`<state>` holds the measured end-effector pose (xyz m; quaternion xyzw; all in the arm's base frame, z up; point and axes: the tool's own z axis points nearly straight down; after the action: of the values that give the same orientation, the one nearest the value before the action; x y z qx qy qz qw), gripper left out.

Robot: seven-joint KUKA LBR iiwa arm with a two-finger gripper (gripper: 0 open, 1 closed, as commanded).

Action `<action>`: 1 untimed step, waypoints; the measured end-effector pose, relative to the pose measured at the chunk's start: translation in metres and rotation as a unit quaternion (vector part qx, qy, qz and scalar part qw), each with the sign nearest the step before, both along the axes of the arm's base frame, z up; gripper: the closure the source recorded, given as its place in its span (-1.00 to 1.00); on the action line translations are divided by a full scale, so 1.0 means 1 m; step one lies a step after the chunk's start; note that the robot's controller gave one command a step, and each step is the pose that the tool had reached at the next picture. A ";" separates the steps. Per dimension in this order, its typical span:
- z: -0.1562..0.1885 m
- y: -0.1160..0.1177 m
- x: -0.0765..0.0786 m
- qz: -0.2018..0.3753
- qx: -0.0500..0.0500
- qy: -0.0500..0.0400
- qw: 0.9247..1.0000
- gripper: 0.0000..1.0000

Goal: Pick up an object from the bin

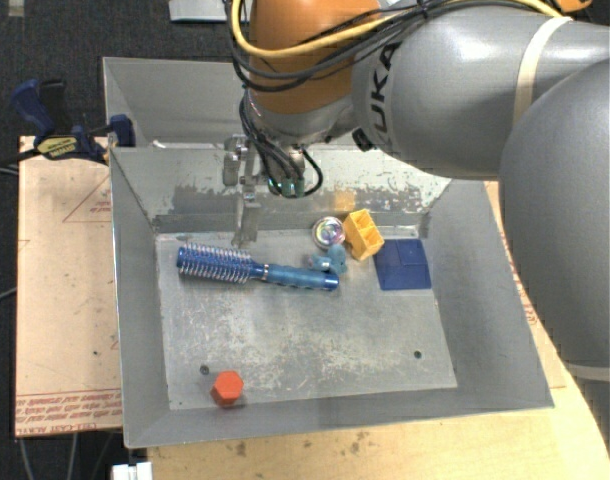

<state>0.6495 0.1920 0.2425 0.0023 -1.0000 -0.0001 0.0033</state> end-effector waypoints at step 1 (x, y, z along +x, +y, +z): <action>-0.177 -0.036 -0.039 -0.042 0.000 -0.001 0.999 -1.00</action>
Offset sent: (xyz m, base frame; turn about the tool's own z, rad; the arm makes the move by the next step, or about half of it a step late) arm -0.0368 -0.0359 -0.1725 0.0855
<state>0.6110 0.1562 0.0658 -0.0396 -0.9992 -0.0001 0.0023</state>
